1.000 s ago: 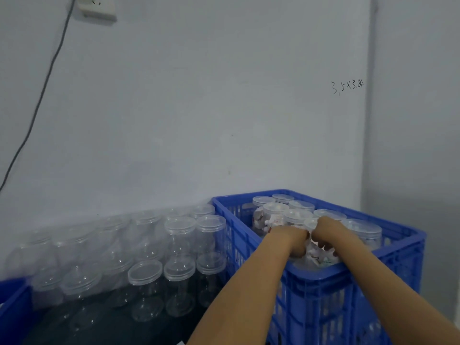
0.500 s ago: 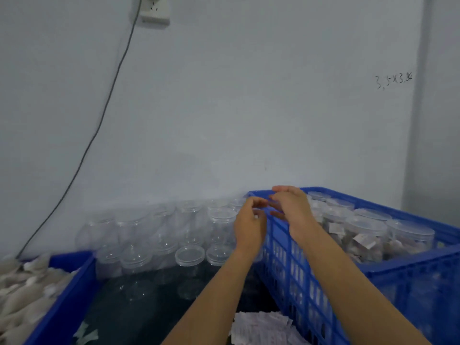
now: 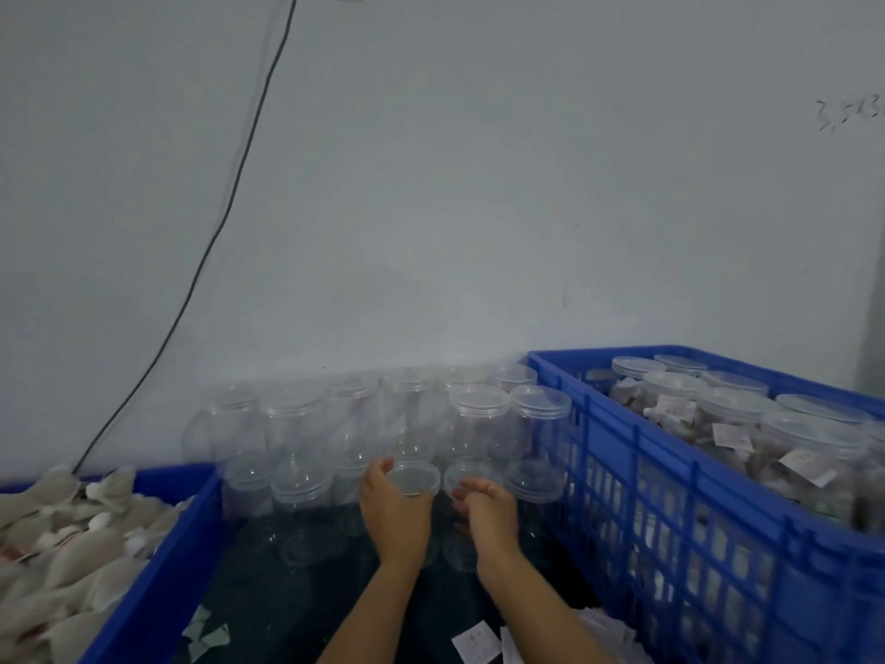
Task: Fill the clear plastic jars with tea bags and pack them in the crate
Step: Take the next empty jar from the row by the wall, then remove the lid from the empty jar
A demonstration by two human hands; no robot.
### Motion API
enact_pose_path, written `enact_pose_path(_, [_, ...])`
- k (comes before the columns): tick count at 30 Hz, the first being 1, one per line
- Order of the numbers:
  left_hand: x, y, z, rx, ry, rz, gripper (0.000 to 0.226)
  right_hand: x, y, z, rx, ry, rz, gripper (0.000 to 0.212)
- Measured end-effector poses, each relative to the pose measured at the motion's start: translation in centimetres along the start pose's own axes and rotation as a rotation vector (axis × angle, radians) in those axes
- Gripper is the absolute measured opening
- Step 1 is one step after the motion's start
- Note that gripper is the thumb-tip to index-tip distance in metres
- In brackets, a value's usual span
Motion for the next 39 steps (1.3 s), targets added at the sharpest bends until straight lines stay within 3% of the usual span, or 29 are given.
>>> enact_pose_path(3, [-1.1,-2.5,0.0,-0.024,-0.019,0.037,0.078,0.0,2.1,-1.5,0.014,-0.028,-0.046,0.03])
enact_pose_path(8, [-2.3,-6.2,-1.5,0.133,-0.209,0.192,0.102,-0.6,4.4,-2.9,0.03,-0.045,-0.062,0.032])
enact_pose_path(13, [-2.4,-8.2,-2.2,0.154,-0.235,0.275,0.104,-0.6,5.5,-2.9,0.059,-0.028,-0.06,0.04])
enact_pose_path(17, [-2.5,-7.7,-1.0,-0.034,-0.181,0.244,0.093,-0.2,5.3,-2.9,0.099,-0.082,-0.064,0.045])
enact_pose_path(22, [-0.1,-6.7,2.2,0.087,-0.172,0.196,0.092,1.4,4.4,-2.7,0.083,-0.158,-0.03,0.03])
enact_pose_path(25, [2.4,-6.2,4.9,0.075,-0.12,0.07,0.09,3.9,3.3,-2.9,-0.035,-0.258,0.054,0.029])
enact_pose_path(29, [5.5,-6.5,7.9,0.048,-0.093,-0.036,0.087,7.6,3.2,-3.8,-0.029,-0.376,0.233,0.063])
enact_pose_path(32, [7.3,-7.7,9.6,0.008,-0.092,-0.034,0.085,10.1,4.1,-4.0,0.024,-0.325,0.312,0.084])
enact_pose_path(39, [10.1,-8.9,12.1,-0.172,-0.122,-0.06,0.11,12.8,5.7,-3.1,-0.092,-0.321,0.341,0.074])
Point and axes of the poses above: each hand's wrist, its own x-axis away from the middle knuckle, its own z-axis out of the back of the hand, y = z × x, the point moved 5 cm from there along -x, towards the middle knuckle, and after that the axes turned 9 degrees about z, right-handed, at the moved point
